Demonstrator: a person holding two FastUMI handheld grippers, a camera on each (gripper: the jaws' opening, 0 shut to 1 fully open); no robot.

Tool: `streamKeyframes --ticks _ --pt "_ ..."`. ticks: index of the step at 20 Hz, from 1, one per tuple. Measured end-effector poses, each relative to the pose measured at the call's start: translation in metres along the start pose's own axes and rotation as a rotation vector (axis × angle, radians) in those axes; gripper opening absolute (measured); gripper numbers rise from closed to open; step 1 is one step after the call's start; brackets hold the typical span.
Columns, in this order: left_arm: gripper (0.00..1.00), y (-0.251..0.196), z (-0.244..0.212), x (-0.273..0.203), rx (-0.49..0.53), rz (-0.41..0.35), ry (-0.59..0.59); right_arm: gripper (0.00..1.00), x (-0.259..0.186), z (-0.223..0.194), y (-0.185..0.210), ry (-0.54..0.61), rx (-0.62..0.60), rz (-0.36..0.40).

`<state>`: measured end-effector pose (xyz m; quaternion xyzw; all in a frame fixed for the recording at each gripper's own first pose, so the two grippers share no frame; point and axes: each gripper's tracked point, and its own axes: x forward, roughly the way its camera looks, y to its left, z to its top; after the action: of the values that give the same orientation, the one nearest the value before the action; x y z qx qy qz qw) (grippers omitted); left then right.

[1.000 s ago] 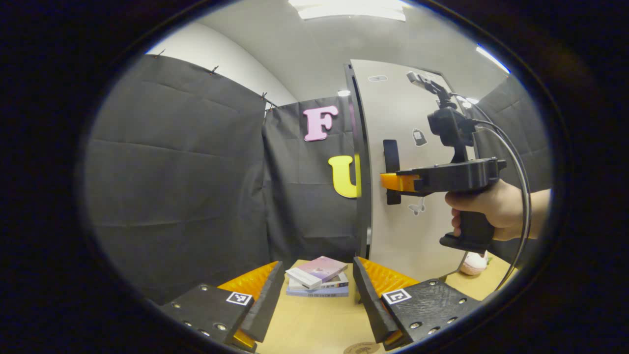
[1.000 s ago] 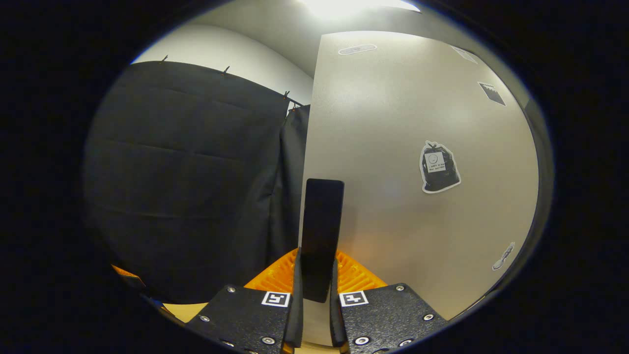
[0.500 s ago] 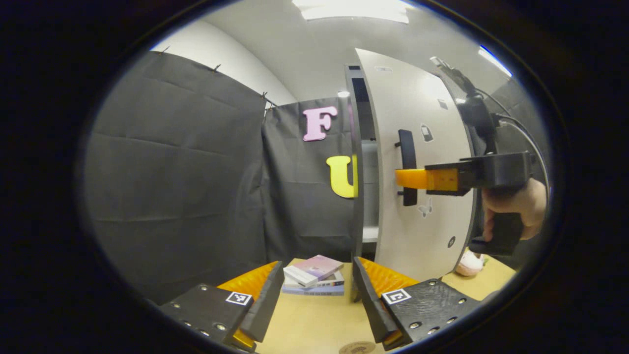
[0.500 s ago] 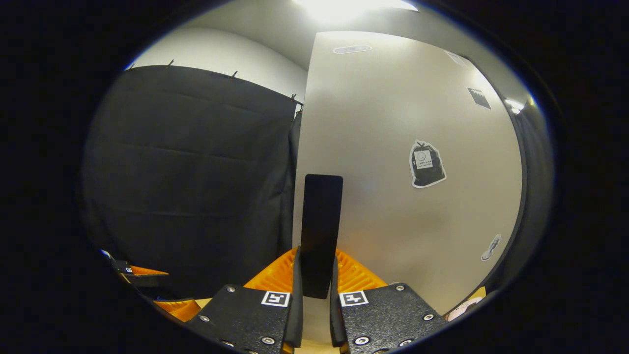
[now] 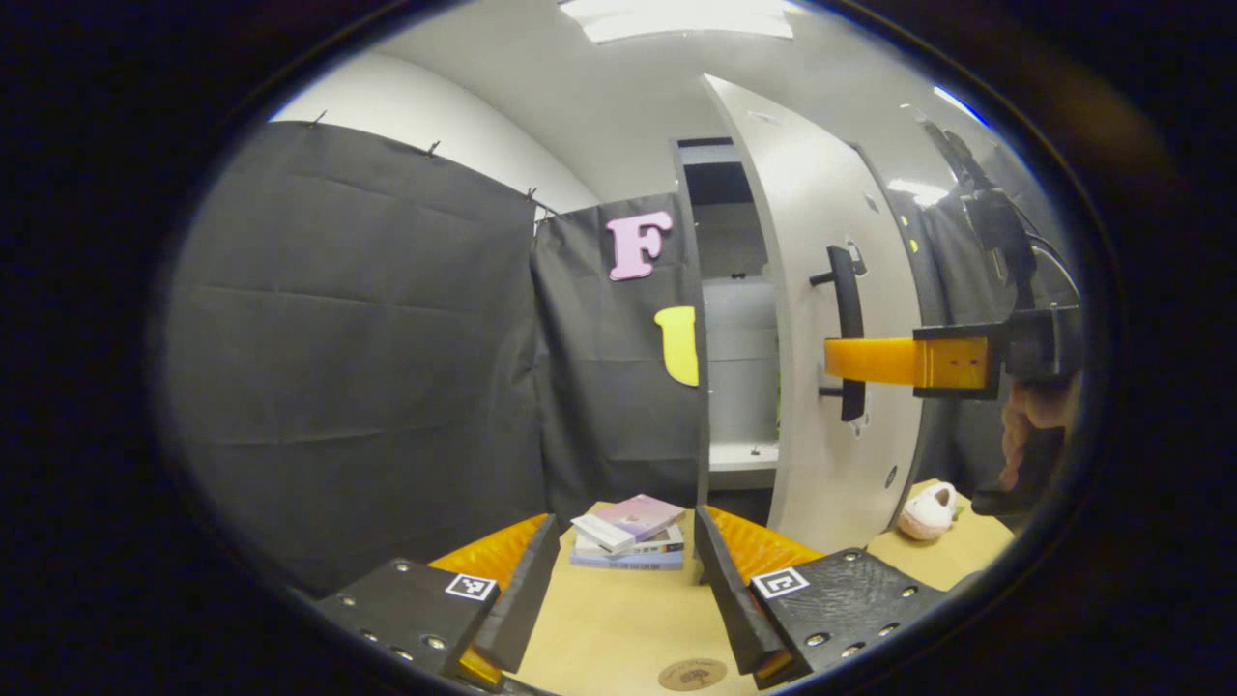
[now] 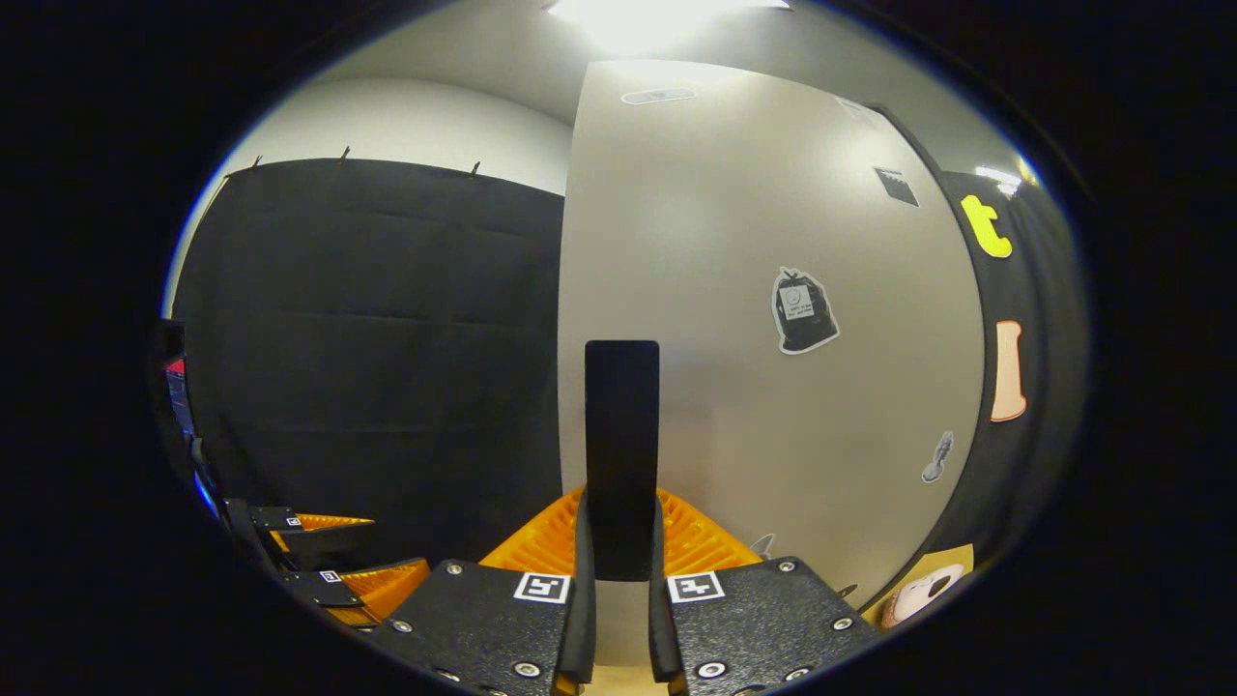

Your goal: Open the cabinet door with the right hand, grasp the bottle in the cabinet with the left hand and place it on the coaster, then close the cabinet door with the right hand.

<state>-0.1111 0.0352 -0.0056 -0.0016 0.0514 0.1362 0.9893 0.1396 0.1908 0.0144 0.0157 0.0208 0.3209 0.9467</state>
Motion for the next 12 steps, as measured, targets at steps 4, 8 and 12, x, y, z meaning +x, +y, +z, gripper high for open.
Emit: streamKeyframes --ticks 4,8,12 --pt "0.84 -0.030 0.013 -0.023 0.033 -0.038 0.001 0.22 0.000 -0.002 -0.006 0.004 0.031 -0.007" --pt "0.84 -0.057 0.019 -0.035 0.036 -0.074 -0.005 0.23 -0.001 0.000 -0.008 0.012 0.039 -0.053" --pt "0.80 -0.083 0.016 -0.041 0.033 -0.110 0.020 0.22 -0.002 0.006 -0.011 0.012 0.053 -0.136"
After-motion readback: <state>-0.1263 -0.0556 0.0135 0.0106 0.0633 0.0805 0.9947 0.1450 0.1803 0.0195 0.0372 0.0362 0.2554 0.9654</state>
